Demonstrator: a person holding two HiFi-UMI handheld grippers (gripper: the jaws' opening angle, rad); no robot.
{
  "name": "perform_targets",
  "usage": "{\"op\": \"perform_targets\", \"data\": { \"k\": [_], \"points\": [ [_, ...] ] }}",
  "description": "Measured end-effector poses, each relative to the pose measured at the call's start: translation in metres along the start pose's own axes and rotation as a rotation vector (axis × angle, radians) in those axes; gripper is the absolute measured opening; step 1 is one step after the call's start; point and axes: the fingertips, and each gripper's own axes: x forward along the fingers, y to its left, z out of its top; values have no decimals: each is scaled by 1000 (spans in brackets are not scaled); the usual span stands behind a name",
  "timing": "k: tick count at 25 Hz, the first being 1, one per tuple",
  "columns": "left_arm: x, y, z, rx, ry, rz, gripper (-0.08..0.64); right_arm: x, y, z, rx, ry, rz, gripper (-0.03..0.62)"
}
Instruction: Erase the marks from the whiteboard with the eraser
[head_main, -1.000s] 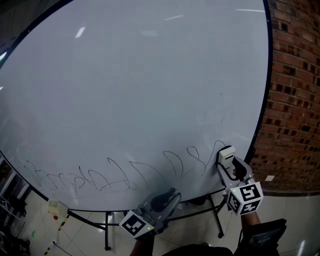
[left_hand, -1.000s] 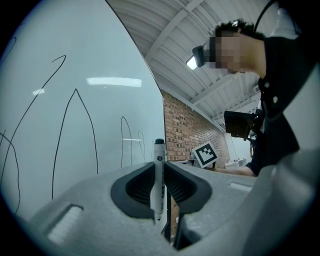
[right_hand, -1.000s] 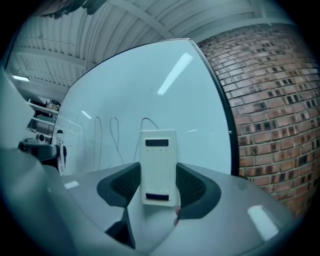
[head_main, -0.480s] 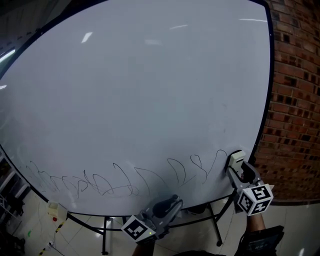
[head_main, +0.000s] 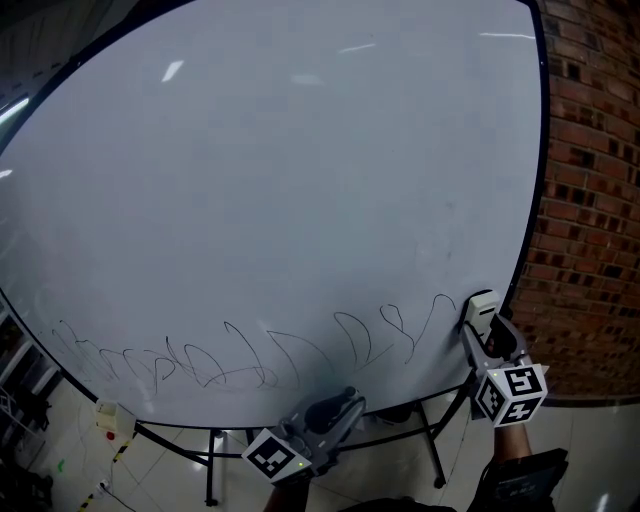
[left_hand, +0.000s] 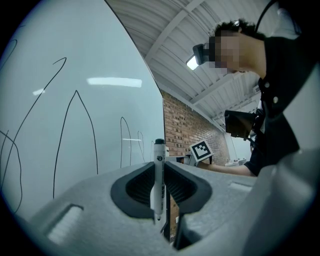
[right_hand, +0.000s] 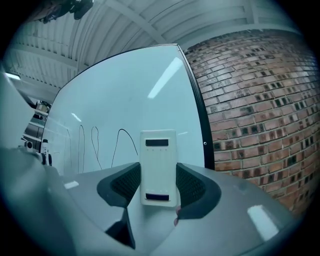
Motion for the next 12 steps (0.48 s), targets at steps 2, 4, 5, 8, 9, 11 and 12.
{"op": "perform_targets", "data": {
  "k": [2,4,5,8,9,11,12],
  "points": [
    [-1,0,0,-1,-1,2,62,1,13,3,-15,-7,12,227],
    [-2,1,0,-3,-3,4,63,3,32,5,-39,-11,39,227],
    [-2,1,0,-3,-4,5,62,4,42,6,-50,-10,59,227],
    [-2,1,0,-4,-6,3,62,6,69,4,-69,-1,125,227],
    [-1,1,0,-4,-6,1,61,7,75,2,-72,2,140,227],
    [0,0,1,-4,-8,-4,63,7,76,2,-67,3,150,227],
    [1,0,2,-2,-9,-7,63,6,72,2,-56,-1,145,227]
  ]
}}
